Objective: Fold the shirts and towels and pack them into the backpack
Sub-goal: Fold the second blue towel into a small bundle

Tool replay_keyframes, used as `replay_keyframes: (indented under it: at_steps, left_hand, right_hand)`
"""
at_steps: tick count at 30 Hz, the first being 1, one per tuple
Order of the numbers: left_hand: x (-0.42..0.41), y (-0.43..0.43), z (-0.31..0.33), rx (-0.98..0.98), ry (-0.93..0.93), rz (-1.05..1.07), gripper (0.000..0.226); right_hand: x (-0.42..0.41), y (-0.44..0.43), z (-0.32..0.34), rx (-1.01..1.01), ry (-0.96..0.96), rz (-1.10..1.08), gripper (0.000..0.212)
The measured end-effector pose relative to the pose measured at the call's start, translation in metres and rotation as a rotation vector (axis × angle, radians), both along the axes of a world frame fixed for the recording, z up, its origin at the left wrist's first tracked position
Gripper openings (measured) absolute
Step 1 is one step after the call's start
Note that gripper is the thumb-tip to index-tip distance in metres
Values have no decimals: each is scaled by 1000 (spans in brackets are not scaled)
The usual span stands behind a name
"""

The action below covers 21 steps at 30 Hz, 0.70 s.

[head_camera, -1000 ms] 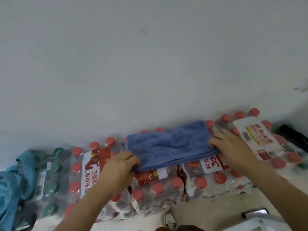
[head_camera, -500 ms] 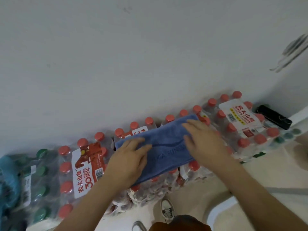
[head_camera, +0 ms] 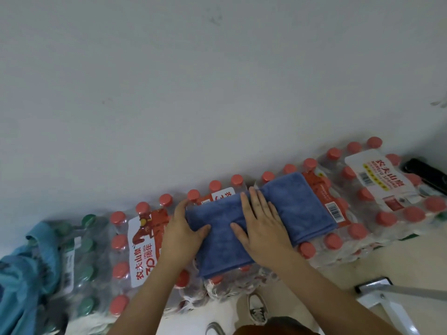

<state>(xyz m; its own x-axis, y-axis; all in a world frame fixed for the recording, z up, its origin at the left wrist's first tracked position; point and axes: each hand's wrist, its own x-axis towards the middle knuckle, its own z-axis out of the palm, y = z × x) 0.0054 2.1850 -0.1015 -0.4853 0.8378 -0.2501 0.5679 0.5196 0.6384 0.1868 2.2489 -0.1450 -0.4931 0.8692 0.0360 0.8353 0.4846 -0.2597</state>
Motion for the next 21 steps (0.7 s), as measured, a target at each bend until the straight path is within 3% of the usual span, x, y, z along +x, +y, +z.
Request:
replay_keyframes:
  at_steps: [5, 9, 13, 18, 21]
  left_hand:
    - [-2, 6, 7, -29, -161, 78, 29]
    - [6, -4, 6, 72, -202, 68, 17]
    - [-5, -22, 5, 211, -253, 238, 21]
    - [-37, -56, 12, 358, -424, 330, 50]
    - [-51, -65, 20, 397, -490, 318, 47]
  right_hand:
    - [-13, -6, 16, 95, 6, 19, 66]
    - [-30, -22, 10, 37, 42, 68, 65]
    - [-51, -34, 11, -61, 18, 142, 70]
    - [-86, -51, 23, -303, 185, 281, 92]
    - [-97, -55, 30, -443, 273, 289, 93]
